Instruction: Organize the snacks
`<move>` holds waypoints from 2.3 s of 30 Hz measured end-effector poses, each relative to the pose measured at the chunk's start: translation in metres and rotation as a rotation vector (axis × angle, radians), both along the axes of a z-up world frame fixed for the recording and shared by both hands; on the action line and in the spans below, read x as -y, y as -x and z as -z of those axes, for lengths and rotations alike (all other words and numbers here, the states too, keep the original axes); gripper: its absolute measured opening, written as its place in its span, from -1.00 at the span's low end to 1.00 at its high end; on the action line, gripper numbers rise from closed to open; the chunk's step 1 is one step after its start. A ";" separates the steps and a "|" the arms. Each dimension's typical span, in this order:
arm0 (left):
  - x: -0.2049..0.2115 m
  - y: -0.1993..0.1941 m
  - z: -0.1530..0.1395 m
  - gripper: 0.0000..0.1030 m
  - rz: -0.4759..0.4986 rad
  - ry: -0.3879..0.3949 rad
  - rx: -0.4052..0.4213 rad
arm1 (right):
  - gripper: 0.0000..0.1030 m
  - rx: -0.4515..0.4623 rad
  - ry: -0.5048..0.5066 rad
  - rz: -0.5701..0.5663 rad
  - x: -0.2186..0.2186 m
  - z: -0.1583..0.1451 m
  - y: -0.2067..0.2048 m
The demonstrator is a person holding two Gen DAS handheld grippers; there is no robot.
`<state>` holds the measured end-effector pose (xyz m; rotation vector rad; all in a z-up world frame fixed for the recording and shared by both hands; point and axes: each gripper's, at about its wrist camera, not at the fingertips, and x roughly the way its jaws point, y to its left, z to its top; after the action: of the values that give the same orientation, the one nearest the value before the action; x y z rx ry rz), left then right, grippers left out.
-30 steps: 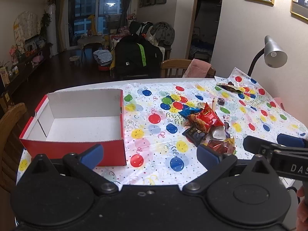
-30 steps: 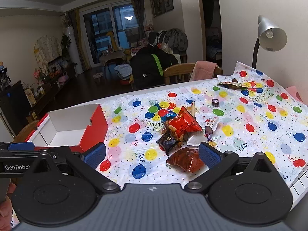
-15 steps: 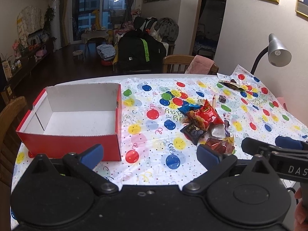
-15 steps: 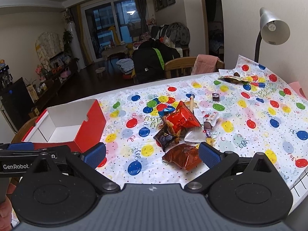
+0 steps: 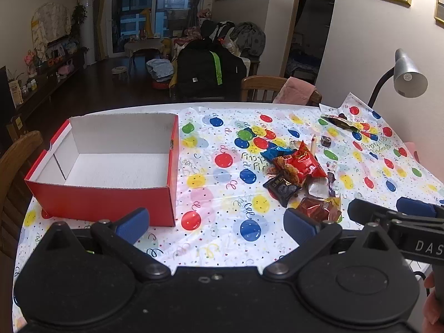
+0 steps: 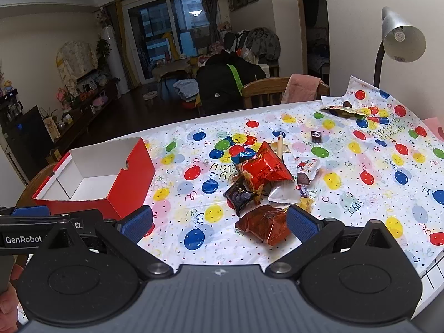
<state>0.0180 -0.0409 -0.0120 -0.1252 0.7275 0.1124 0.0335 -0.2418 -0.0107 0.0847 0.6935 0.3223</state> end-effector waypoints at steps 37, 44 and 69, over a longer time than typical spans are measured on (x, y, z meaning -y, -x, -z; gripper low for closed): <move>0.001 0.000 0.000 1.00 0.002 0.001 -0.002 | 1.00 0.002 -0.005 0.004 0.001 0.001 -0.002; 0.012 -0.016 0.001 1.00 0.035 0.012 -0.009 | 1.00 -0.003 -0.006 0.003 0.012 0.005 -0.013; 0.094 -0.179 0.052 0.92 0.155 0.037 -0.065 | 0.90 -0.109 0.136 -0.251 0.065 0.098 -0.119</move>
<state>0.1975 -0.1344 -0.0640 -0.1002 0.8013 -0.0449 0.1526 -0.3071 -0.1084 -0.1162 0.8348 0.5121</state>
